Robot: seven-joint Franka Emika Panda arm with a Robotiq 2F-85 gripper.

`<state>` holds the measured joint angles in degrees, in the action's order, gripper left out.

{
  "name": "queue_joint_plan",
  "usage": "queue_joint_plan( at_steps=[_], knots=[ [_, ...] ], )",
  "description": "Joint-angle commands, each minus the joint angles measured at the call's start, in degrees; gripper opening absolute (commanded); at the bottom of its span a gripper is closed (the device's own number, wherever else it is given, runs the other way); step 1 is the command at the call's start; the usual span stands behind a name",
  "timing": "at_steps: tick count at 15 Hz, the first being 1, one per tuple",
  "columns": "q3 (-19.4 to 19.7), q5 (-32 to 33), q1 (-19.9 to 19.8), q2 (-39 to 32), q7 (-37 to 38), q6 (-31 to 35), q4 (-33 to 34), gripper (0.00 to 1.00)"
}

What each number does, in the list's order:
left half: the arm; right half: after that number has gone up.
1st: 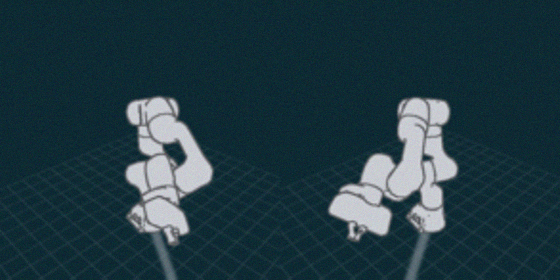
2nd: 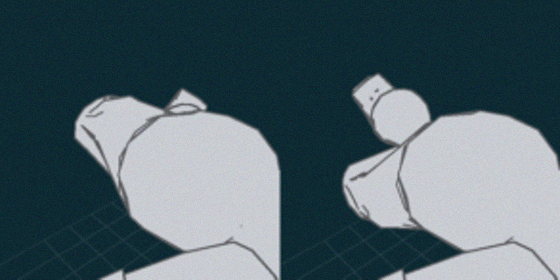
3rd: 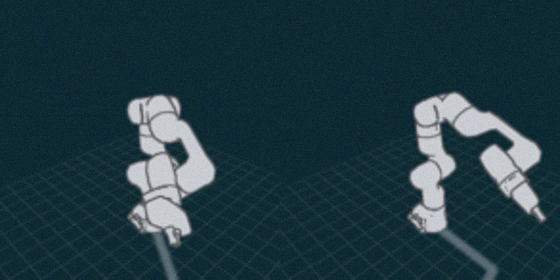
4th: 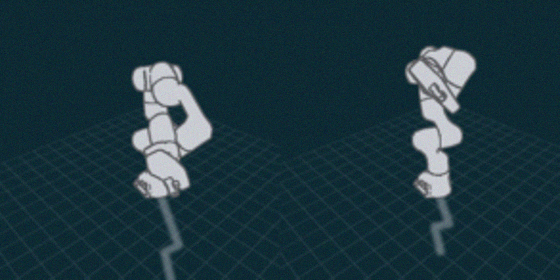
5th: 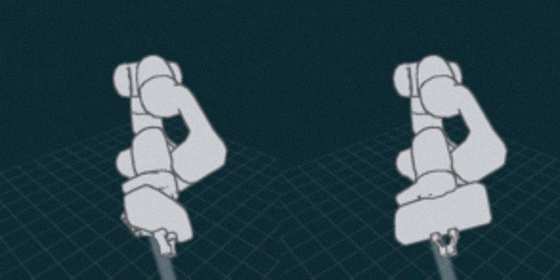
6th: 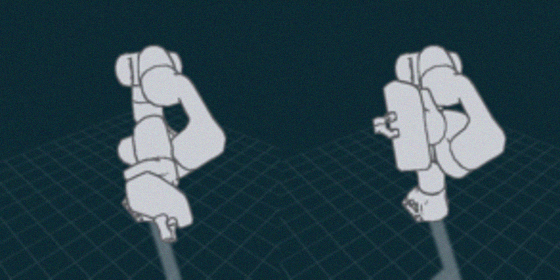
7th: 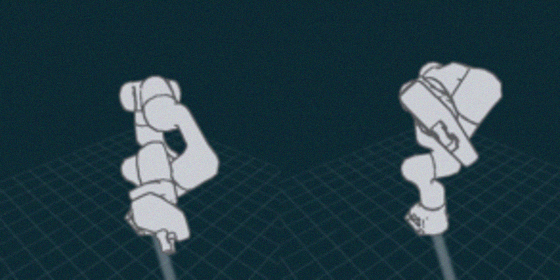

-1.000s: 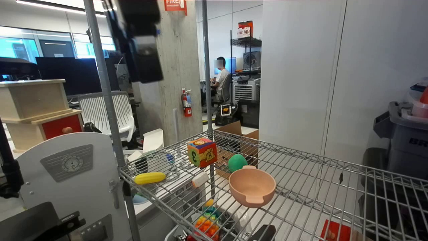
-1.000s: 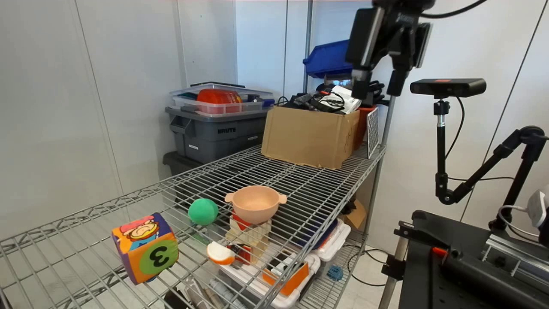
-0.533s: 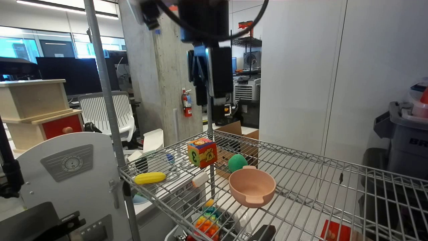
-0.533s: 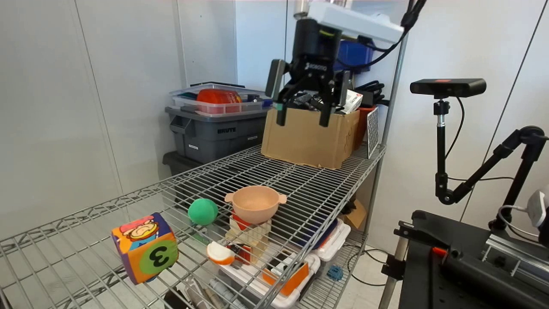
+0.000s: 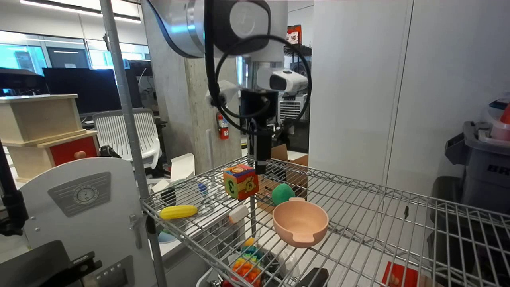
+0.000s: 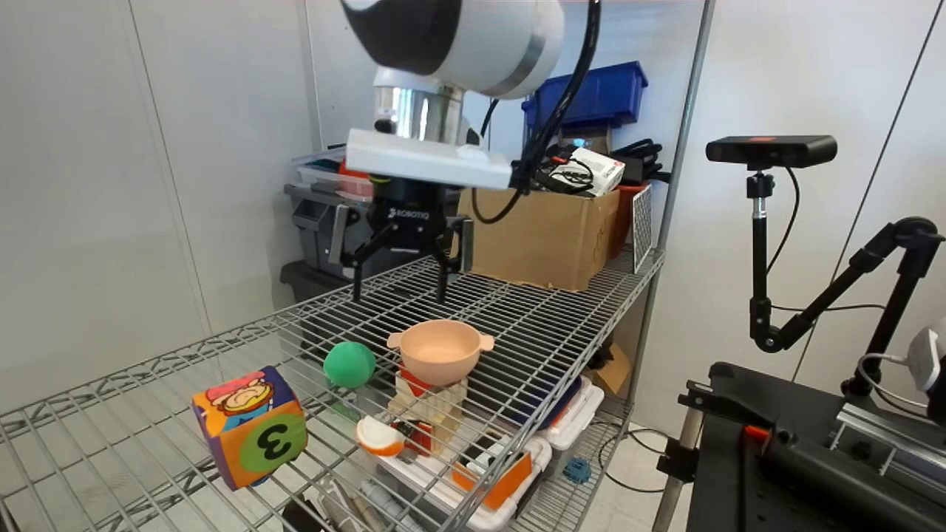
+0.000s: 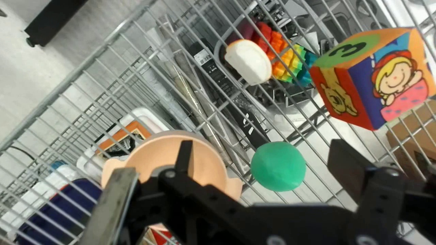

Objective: Put the green plush toy in the pink pot

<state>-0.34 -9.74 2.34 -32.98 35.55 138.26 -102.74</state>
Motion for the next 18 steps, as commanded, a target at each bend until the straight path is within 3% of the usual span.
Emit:
queue_joint_plan(
  at_steps=[1,8,17,18],
  knots=[
    [1.8,-2.4,2.2,-11.3,6.3,-1.8,14.6,1.00],
    [3.7,-2.1,2.0,-26.9,17.4,-4.4,35.7,1.00],
    [3.5,-0.4,1.2,-42.1,26.3,-18.6,59.3,1.00],
    [3.7,-0.6,1.2,-43.9,26.7,-20.5,62.3,0.84]
  ],
)
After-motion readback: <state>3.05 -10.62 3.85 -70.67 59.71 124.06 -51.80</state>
